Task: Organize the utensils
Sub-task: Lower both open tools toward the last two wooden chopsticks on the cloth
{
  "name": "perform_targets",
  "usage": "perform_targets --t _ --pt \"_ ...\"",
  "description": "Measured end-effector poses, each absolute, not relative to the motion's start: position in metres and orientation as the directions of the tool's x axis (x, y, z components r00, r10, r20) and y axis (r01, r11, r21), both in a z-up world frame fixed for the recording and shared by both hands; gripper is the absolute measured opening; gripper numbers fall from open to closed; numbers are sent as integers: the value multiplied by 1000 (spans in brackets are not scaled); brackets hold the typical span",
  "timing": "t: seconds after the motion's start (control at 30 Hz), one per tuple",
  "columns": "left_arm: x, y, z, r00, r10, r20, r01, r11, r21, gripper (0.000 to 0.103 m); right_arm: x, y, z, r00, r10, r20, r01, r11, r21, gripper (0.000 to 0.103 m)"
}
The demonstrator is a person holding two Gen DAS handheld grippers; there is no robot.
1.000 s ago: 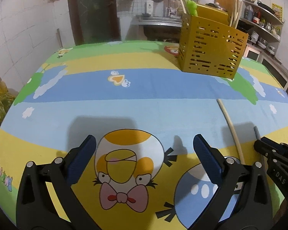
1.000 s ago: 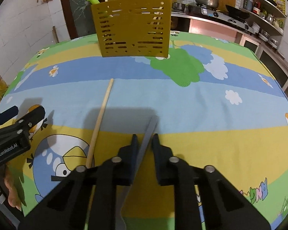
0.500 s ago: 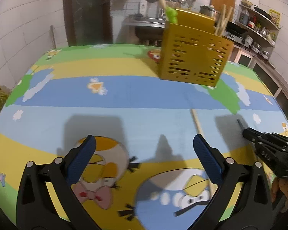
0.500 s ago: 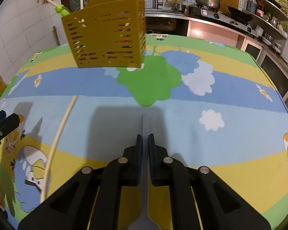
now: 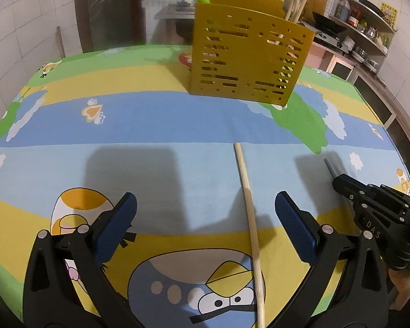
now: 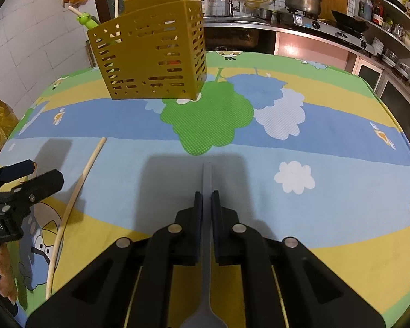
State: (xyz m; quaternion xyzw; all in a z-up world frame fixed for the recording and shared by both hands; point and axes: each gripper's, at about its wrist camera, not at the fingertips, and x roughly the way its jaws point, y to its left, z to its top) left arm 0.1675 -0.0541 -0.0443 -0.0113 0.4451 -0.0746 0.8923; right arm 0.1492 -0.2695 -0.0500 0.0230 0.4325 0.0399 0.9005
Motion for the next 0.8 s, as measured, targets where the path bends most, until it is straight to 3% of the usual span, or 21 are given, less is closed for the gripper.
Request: perform_targets --t 0.6,0.73,0.8 --pt "191 -73 -53 572 -124 -811 136 989 -55 95 147 -276 -51 632 124 -765 -47 991 122 7" --pt "203 -82 -61 521 -111 -846 148 988 -39 61 147 -278 -52 632 131 -764 -46 990 133 7" --pt "203 -83 -60 530 -97 -842 143 989 -24 57 147 -276 -51 633 119 -765 -45 992 118 7"
